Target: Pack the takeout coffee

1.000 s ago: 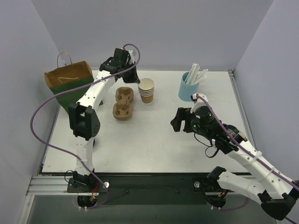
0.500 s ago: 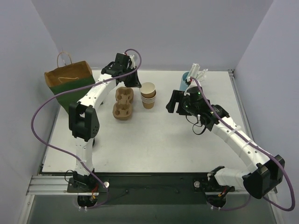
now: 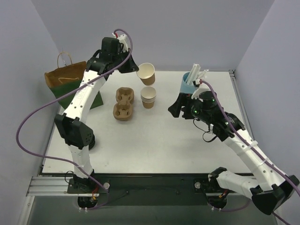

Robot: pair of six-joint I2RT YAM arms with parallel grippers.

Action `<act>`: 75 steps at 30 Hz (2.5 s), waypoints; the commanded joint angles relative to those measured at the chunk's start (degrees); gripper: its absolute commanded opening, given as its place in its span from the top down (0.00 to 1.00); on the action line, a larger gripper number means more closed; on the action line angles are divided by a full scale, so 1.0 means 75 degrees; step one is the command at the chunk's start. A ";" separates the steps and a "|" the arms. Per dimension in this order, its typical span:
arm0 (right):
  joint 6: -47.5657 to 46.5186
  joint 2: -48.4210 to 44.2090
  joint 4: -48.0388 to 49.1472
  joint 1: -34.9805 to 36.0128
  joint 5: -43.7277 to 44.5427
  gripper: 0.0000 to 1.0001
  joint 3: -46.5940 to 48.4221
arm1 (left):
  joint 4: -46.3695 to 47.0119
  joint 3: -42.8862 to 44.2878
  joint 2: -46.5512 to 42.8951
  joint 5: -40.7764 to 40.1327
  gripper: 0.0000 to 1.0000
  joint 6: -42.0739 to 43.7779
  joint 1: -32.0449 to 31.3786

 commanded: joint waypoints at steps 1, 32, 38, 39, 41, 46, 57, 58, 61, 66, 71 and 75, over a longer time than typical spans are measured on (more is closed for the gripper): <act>-0.0105 -0.0971 -0.0509 -0.0006 -0.0279 0.27 -0.0133 | -0.0310 -0.0899 -0.1354 -0.0292 1.00 0.0043 -0.0476; 0.0106 -0.4243 -0.2116 0.0017 -0.0092 0.27 -0.1305 | 0.4365 -0.9058 -0.3630 -0.1675 0.96 -0.1352 -0.3444; 0.0095 -0.4209 -0.2128 0.0006 -0.0057 0.27 -0.1352 | 0.3923 -0.8989 -0.3653 -0.1792 0.76 -0.1293 -0.3444; 0.0095 -0.4197 -0.2128 0.0006 -0.0092 0.27 -0.1340 | 0.3677 -0.8895 -0.3699 -0.1885 0.62 -0.1270 -0.3432; 0.0083 -0.4162 -0.2139 0.0006 -0.0127 0.27 -0.1317 | 0.2824 -0.8416 -0.3793 -0.2142 0.52 -0.1188 -0.3444; 0.0106 -0.4150 -0.2139 0.0006 -0.0209 0.27 -0.1364 | 0.0795 -0.7372 -0.4332 -0.4168 0.39 -0.1163 -0.3257; 0.0212 -0.4256 -0.2127 0.0029 -0.0209 0.27 -0.1574 | -0.0662 -0.9349 -0.6452 -0.5132 0.44 -0.0732 0.1181; 0.0212 -0.4232 -0.2104 0.0041 -0.0209 0.27 -0.1586 | -0.0627 -0.9444 -0.6488 -0.5109 0.44 -0.0614 0.1382; 0.0223 -0.4186 -0.2069 0.0053 -0.0209 0.27 -0.1645 | -0.0533 -0.9749 -0.6349 -0.5167 0.45 -0.0286 0.1735; 0.0259 -0.4174 -0.2010 0.0053 -0.0244 0.27 -0.1738 | -0.0217 -1.0101 -0.5974 -0.4676 0.46 -0.0355 0.1900; 0.0305 -0.4162 -0.1964 0.0065 -0.0256 0.27 -0.1797 | -0.0240 -1.0055 -0.5622 -0.4593 0.47 -0.0344 0.1900; 0.0352 -0.4138 -0.1882 0.0088 -0.0280 0.27 -0.1833 | -0.0170 -1.0066 -0.5645 -0.4535 0.46 -0.0309 0.1900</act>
